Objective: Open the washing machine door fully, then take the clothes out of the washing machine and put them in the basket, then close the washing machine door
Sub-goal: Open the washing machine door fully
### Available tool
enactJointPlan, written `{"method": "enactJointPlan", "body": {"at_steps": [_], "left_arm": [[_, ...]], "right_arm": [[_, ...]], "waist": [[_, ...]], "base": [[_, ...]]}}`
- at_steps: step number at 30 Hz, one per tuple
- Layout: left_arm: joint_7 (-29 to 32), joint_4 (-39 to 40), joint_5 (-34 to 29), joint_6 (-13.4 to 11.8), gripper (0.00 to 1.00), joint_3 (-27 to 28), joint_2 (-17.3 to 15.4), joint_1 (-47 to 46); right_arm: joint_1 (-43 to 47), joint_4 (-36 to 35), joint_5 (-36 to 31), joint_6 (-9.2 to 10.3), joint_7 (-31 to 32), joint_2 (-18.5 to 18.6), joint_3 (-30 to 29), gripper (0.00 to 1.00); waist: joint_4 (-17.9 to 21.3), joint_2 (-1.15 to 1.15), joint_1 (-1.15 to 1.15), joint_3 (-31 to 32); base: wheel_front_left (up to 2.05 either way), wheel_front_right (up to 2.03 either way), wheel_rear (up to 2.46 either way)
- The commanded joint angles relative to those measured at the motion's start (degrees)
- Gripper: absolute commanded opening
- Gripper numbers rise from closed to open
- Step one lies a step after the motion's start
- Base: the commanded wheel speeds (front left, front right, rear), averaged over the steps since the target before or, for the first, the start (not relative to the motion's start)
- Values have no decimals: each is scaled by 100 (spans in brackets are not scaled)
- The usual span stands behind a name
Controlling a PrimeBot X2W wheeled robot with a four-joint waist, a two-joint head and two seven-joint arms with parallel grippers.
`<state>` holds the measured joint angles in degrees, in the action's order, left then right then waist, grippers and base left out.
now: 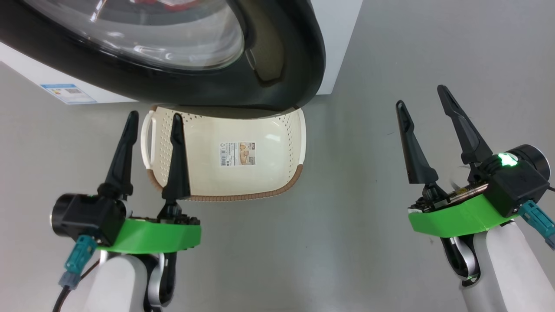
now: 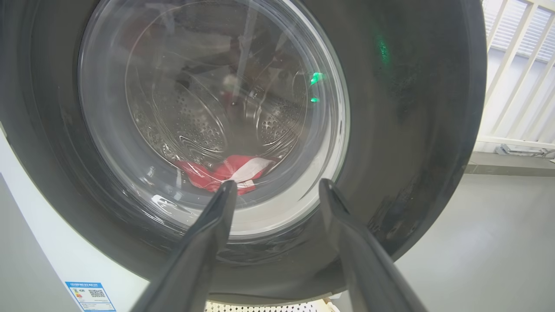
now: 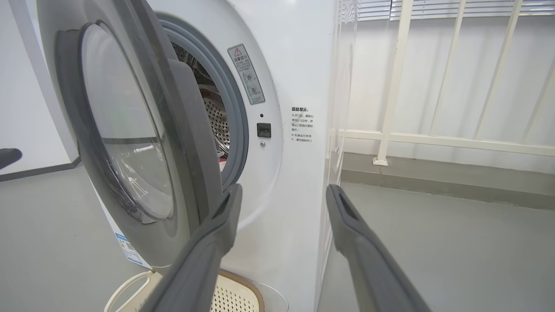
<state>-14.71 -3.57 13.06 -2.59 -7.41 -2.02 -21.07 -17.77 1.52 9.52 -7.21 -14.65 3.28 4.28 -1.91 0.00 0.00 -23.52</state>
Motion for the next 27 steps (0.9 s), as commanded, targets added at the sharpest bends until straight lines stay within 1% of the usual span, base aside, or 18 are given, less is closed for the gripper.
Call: {"method": "enactJointPlan", "body": {"at_steps": [1,3,4,5,6,9,11,15,19,20,23,27], "left_arm": [[-29,144,-29,-60,100,149,-87,-8],[-29,136,-22,-59,100,143,-87,-6],[-29,130,-22,-57,100,144,-87,-4],[-29,124,-26,-55,100,145,-87,-1],[-29,127,-34,-61,100,140,-86,10],[-29,138,-48,-69,100,137,-86,11],[-29,143,-55,-65,100,132,-86,8],[-29,129,-48,-55,100,123,-86,11],[-29,91,-16,-45,100,108,-86,24],[-29,82,-5,-40,100,100,-86,33],[-29,67,-3,-32,100,93,-86,37],[-29,63,9,-31,100,68,-86,45]], "right_arm": [[69,-131,27,-28,-35,-40,107,100],[63,-114,35,-28,-35,-40,105,100],[59,-105,59,-28,-35,-40,111,82],[53,-99,82,-28,-35,-40,114,38],[38,-62,150,-28,-35,-40,126,0],[-27,-3,307,-28,-35,-40,166,0],[-122,44,717,-28,-35,-40,183,0],[-381,319,2388,-28,-35,-40,278,0],[-823,723,4030,-28,-29,-40,756,0],[-1085,824,4858,-28,130,-40,919,0],[-1487,941,6003,-28,658,-32,941,0],[-1978,1213,7288,-28,1592,11,797,0]], "waist": [[-4,0,0,3],[-15,0,0,12],[-20,0,0,15],[-26,0,0,19],[-36,0,0,26],[-43,0,0,24],[-62,0,0,18],[-101,0,0,35],[-134,0,0,70],[-146,0,0,84],[-167,0,0,100],[-215,0,0,111]], "base": [[0,0,0],[0,0,0],[0,0,0],[0,0,0],[0,0,0],[0,0,0],[0,0,0],[0,0,0],[0,0,0],[0,0,0],[0,0,0],[0,0,0]]}}
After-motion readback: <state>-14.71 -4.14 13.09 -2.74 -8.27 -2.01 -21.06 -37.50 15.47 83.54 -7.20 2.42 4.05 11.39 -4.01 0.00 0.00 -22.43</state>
